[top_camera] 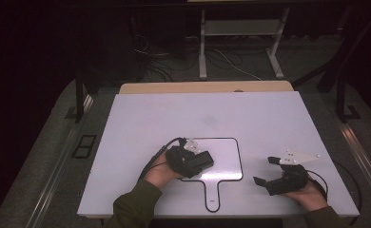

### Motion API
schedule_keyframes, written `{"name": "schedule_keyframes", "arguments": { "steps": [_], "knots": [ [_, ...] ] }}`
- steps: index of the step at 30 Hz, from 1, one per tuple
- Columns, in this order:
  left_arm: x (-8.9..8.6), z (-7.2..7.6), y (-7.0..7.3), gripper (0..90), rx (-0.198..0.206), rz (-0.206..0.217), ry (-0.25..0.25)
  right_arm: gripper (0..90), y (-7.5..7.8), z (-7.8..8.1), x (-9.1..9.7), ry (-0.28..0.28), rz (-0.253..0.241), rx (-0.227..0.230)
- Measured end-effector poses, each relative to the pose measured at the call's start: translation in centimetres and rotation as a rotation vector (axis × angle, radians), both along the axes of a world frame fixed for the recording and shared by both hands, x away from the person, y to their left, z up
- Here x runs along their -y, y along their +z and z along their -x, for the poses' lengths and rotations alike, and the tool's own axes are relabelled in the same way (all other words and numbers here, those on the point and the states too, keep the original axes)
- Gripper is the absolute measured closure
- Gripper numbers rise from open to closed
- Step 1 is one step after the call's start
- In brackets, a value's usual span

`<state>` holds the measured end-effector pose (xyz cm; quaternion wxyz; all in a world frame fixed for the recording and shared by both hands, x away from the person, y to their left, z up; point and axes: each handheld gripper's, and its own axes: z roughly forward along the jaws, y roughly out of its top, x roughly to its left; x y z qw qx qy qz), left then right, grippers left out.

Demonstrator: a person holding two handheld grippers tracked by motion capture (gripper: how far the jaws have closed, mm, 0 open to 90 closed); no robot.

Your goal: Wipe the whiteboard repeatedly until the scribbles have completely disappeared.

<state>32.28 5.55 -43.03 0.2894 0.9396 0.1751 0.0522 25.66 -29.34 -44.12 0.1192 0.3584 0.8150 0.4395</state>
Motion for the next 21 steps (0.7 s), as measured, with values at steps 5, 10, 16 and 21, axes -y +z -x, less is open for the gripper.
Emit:
{"name": "schedule_keyframes", "arguments": {
  "steps": [5,10,16,21],
  "knots": [
    [0.1,0.4,0.0,39.0,0.004,0.003,-0.001,1.9,0.0,0.0,0.0,0.001,0.001,0.0],
    [-0.5,-0.6,0.0,39.0,0.012,-0.001,0.032,1.9,0.0,0.0,0.0,-0.001,-0.001,0.0],
    [-0.9,-0.9,0.0,39.0,0.018,-0.003,0.051,1.9,0.0,0.0,0.0,0.002,0.001,0.001],
    [-0.2,0.2,0.0,39.0,0.007,-0.003,0.008,1.9,0.0,0.0,0.0,0.002,0.002,0.001]
  ]
}}
